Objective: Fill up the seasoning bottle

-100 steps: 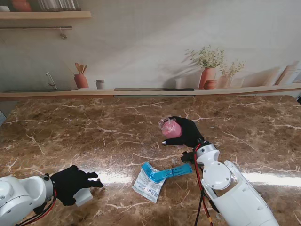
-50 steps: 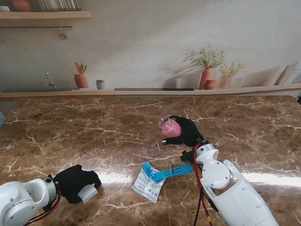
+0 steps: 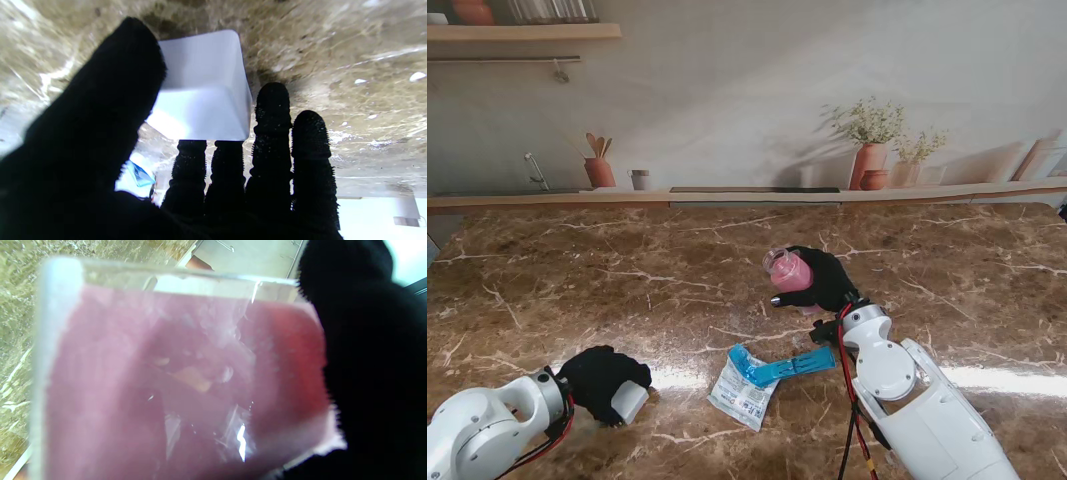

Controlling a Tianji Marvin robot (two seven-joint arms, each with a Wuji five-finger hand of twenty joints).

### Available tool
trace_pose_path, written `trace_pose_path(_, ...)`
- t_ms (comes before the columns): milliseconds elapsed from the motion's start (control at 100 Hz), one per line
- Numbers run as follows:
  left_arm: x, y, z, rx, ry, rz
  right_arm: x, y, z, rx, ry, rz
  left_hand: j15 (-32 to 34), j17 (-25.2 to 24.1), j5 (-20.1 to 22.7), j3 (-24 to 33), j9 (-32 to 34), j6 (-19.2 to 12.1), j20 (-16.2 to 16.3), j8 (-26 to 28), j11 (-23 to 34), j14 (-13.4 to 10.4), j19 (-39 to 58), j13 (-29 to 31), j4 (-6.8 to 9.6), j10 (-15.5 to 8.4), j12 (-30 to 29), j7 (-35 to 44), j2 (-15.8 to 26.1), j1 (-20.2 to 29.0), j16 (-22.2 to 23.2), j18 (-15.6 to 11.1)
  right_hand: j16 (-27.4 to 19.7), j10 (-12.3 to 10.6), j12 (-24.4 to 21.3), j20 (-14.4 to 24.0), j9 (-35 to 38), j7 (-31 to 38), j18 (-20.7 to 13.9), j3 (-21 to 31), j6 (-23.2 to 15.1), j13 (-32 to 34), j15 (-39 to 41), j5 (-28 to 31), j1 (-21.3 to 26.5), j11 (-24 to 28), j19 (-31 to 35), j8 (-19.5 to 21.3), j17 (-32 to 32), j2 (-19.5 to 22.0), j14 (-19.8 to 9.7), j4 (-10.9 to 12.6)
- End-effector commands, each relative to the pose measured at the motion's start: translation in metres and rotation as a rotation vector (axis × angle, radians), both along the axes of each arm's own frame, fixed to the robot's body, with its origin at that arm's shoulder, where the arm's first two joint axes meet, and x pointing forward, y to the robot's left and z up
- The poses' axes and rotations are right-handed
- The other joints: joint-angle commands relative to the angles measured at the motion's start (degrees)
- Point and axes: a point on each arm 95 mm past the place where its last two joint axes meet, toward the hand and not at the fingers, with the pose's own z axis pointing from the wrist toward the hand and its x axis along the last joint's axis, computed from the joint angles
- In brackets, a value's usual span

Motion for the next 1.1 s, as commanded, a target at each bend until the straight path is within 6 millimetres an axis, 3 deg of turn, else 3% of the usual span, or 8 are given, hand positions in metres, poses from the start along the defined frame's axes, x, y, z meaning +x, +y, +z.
trace_pose_path(0,-0.013,0.003,-0.025,0.014,0.057,0.02,0.0,0.003,0.0,0.004,0.011,0.009,1.2,1.1,13.9,10.0,9.0,-8.2,0.6,2.6,1.3,2.3,2.7,2.0,2.08,-1.1,-2.0,13.2,11.6,11.2,0.9,1.4,6.6,-7.8,4.4,5.9,5.1,23.7,-0.3,14.3,-13.6,3.9,25.9,11.8,16.0,17.8,15.2,8.3,3.8,33.9,-4.9,3.5)
trace_pose_path(190,-0.004,-0.003,-0.011,-0.067,0.041,0.09,0.0,0.004,0.003,-0.014,-0.005,0.004,1.0,1.0,14.8,10.0,9.5,-8.4,1.0,3.0,0.9,2.6,2.7,2.1,1.82,-0.6,-1.8,14.0,12.4,11.3,1.3,1.9,6.6,-7.8,4.4,5.9,5.0,23.7,-0.3,14.2,-13.6,3.9,25.9,11.8,16.0,17.8,15.2,8.2,3.8,34.0,-4.8,3.5)
trace_pose_path(550,0.022,-0.019,0.051,-0.287,-0.02,0.237,-0.002,0.008,0.013,-0.037,-0.027,0.006,0.1,0.7,14.4,9.3,10.5,-7.0,1.7,4.6,-0.5,3.1,1.8,2.5,1.64,0.8,-1.6,13.9,13.4,11.6,0.8,2.0,6.6,-7.8,4.5,5.9,4.9,23.7,-0.3,14.1,-13.6,3.9,25.8,11.8,16.0,17.9,15.2,8.1,3.8,34.1,-4.9,3.5)
trace_pose_path(860,0.055,-0.057,0.111,-0.465,0.009,0.275,0.0,0.012,0.011,-0.104,-0.045,-0.001,-0.1,1.1,14.2,8.0,11.0,-5.6,2.9,6.4,-2.2,3.1,1.6,2.8,1.74,2.1,-0.8,11.9,14.5,11.7,0.2,2.6,6.7,-7.8,4.5,6.0,4.8,23.9,-0.3,14.0,-13.6,3.9,26.0,11.7,16.0,18.0,15.2,8.2,3.8,34.2,-4.9,3.5)
trace_pose_path(1090,0.08,-0.087,0.13,-0.557,0.028,0.267,0.0,0.015,0.008,-0.158,-0.034,-0.004,-0.3,1.2,14.2,7.3,11.2,-4.9,3.0,6.7,-2.7,2.9,1.3,3.0,1.78,2.5,-0.6,11.2,15.0,11.8,-0.7,2.6,6.7,-7.9,4.5,6.0,4.9,23.9,-0.3,13.9,-13.7,4.0,26.1,11.7,16.0,18.0,15.2,8.2,3.8,34.4,-5.0,3.5)
